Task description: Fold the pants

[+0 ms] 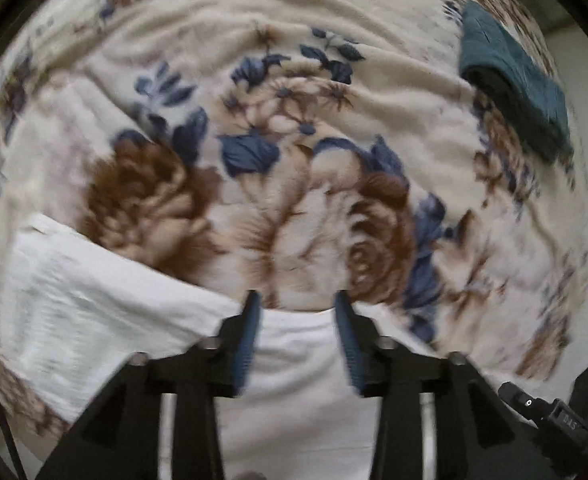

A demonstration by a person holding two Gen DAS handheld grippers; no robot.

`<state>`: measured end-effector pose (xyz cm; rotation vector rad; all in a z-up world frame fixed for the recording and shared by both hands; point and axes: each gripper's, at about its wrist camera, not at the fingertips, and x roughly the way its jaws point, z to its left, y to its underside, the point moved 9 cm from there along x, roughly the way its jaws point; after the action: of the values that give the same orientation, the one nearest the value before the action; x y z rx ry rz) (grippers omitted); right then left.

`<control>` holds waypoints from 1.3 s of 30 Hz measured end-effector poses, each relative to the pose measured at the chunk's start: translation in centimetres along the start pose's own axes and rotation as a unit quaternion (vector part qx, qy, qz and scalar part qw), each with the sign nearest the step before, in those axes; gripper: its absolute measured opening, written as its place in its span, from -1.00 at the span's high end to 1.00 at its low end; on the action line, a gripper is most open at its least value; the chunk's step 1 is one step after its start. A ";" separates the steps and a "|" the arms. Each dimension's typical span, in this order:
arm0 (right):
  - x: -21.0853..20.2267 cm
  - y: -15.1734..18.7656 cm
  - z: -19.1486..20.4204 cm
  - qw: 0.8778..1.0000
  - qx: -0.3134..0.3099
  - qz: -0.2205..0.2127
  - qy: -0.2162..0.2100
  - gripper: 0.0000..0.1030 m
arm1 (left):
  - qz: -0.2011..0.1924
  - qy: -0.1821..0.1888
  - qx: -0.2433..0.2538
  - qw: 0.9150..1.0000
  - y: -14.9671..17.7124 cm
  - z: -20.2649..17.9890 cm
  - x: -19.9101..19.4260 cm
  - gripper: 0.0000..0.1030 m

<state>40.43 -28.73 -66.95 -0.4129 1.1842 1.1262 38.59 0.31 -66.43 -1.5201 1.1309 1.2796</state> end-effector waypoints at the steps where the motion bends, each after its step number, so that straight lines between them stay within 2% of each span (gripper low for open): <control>1: 1.6 0.9 1.1 0.999 -0.027 0.024 0.004 -0.29 | -0.003 -0.001 0.006 1.000 0.3 0.2 -0.1 -0.17; 2: 2.8 1.8 0.9 0.999 -0.038 0.035 0.017 0.04 | -0.001 -0.004 0.011 1.000 0.8 0.4 0.0 -0.27; 3: 4.2 1.5 1.1 0.998 -0.044 0.034 0.033 0.51 | 0.002 -0.004 0.013 1.000 1.1 0.6 0.2 -0.33; 5: 5.1 -0.7 0.7 0.997 -0.047 -0.004 0.062 0.62 | 0.009 -0.006 0.020 1.000 1.9 0.4 0.9 -0.33; 6: 5.4 -2.0 0.2 0.997 -0.034 -0.023 0.062 0.66 | 0.011 -0.005 0.022 1.000 2.2 0.2 1.2 -0.33; 8: 5.5 -3.2 -0.2 0.998 -0.010 -0.030 0.048 0.72 | 0.004 -0.005 0.032 0.999 2.4 -0.1 1.3 -0.33; 10: 3.8 -3.1 -0.4 0.999 -0.001 -0.035 0.017 0.72 | -0.014 -0.001 0.041 0.999 2.6 -0.6 0.8 -0.33; 11: 2.4 -2.7 -1.1 0.999 0.000 -0.043 0.007 0.60 | -0.020 0.005 0.046 0.999 2.8 -1.1 0.6 -0.33; 13: -2.3 -1.5 -3.2 0.997 0.010 -0.081 -0.016 0.12 | -0.036 0.006 0.061 0.997 3.2 -1.9 -0.1 -0.34; 14: -4.1 -1.0 -4.5 0.995 0.017 -0.101 -0.023 -0.28 | -0.043 0.008 0.074 0.996 3.7 -2.5 -0.6 -0.34; 15: -7.3 0.1 -7.2 0.990 0.035 -0.135 -0.022 -0.41 | -0.045 0.009 0.081 0.996 4.2 -2.9 -0.8 -0.34; 16: -10.1 1.4 -10.1 0.985 0.057 -0.163 -0.011 -0.41 | -0.042 0.020 0.085 0.995 5.3 -3.4 -1.3 -0.34; 18: -13.6 4.2 -15.7 0.977 0.101 -0.186 0.008 -0.41 | -0.029 0.045 0.082 0.995 7.3 -4.2 -1.6 -0.34; 19: -15.4 5.8 -19.7 0.970 0.142 -0.196 0.013 -0.41 | -0.020 0.056 0.082 0.995 8.4 -4.9 -1.6 -0.34; 22: -17.7 8.2 -28.0 0.951 0.225 -0.210 0.005 -0.41 | 0.022 0.088 0.089 0.992 12.7 -7.4 -0.4 -0.34; 24: -18.0 8.8 -33.1 0.943 0.258 -0.211 0.003 -0.41 | 0.044 0.080 0.105 0.990 15.7 -9.1 1.2 -0.34; 26: -17.3 9.1 -36.2 0.939 0.276 -0.205 -0.006 -0.41 | 0.062 0.060 0.121 0.989 18.4 -10.2 3.1 -0.34; 29: -15.9 8.1 -38.5 0.938 0.280 -0.201 -0.016 -0.41 | 0.090 0.014 0.139 0.986 21.6 -10.4 6.0 -0.35; 31: -15.8 6.8 -39.5 0.941 0.266 -0.210 -0.014 -0.31 | 0.088 -0.005 0.139 0.986 22.4 -10.2 6.7 -0.35; 32: -15.5 6.3 -39.7 0.942 0.259 -0.213 -0.011 0.08 | 0.083 -0.012 0.141 0.986 22.5 -10.3 6.6 -0.35; 33: -15.2 5.8 -39.8 0.946 0.248 -0.210 -0.008 0.63 | 0.080 -0.016 0.142 0.986 22.5 -10.4 6.6 -0.35; 34: -14.4 5.6 -39.6 0.949 0.242 -0.202 0.003 0.78 | 0.078 -0.022 0.143 0.986 22.5 -10.5 6.5 -0.35; 36: -13.8 5.2 -38.7 0.949 0.235 -0.210 0.005 0.87 | 0.078 -0.028 0.141 0.987 22.5 -10.7 6.4 -0.35; 39: -15.7 6.1 -39.7 0.943 0.239 -0.230 0.004 0.89 | 0.076 -0.037 0.141 0.986 22.8 -11.1 6.2 -0.35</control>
<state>15.48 -63.87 -66.58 -0.2945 1.2396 0.4126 19.75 -16.83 -72.02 -1.1866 1.3376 1.2062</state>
